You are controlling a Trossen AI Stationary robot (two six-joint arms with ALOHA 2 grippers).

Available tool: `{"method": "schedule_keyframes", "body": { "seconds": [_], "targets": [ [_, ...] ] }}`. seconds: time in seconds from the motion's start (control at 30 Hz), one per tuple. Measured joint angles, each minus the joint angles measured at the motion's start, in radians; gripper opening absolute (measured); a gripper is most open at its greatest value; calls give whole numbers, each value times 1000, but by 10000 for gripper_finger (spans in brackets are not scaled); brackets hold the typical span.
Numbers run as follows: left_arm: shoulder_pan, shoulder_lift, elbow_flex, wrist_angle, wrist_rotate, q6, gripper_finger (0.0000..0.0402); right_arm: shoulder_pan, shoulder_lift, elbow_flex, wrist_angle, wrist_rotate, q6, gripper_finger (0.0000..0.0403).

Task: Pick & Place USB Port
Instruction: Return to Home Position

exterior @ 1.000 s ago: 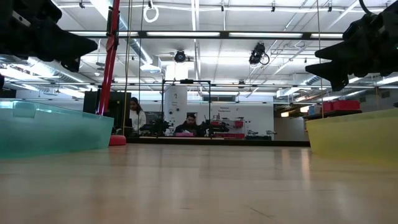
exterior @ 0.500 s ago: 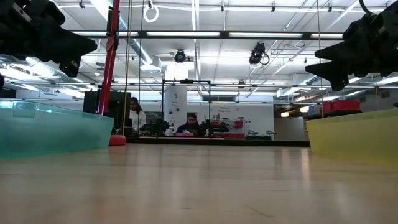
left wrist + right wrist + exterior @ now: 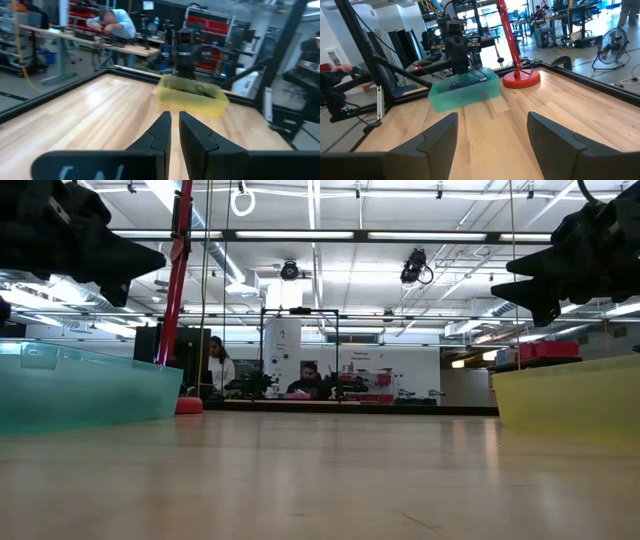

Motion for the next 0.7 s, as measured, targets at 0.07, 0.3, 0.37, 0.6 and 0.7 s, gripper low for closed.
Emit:
{"method": "schedule_keyframes", "body": {
  "seconds": [0.07, 0.3, 0.37, 0.6, 0.7],
  "targets": [
    [31, 0, 0, 0, 1, 1, 42, 0, 0, 0, 0, 0, 0, 241],
    [88, 0, 0, 0, -5, 0, 42, 0, 0, 0, 0, 0, 0, 241],
    [103, 0, 0, -1, 0, 0, 42, 0, 0, 0, 0, 0, 0, 241],
    [141, 0, 0, 1, 0, 0, 42, 0, 0, 0, 0, 0, 0, 241],
    [143, 0, 0, 4, -3, 0, 42, 0, 0, 0, 0, 0, 0, 241]
  ]
}}
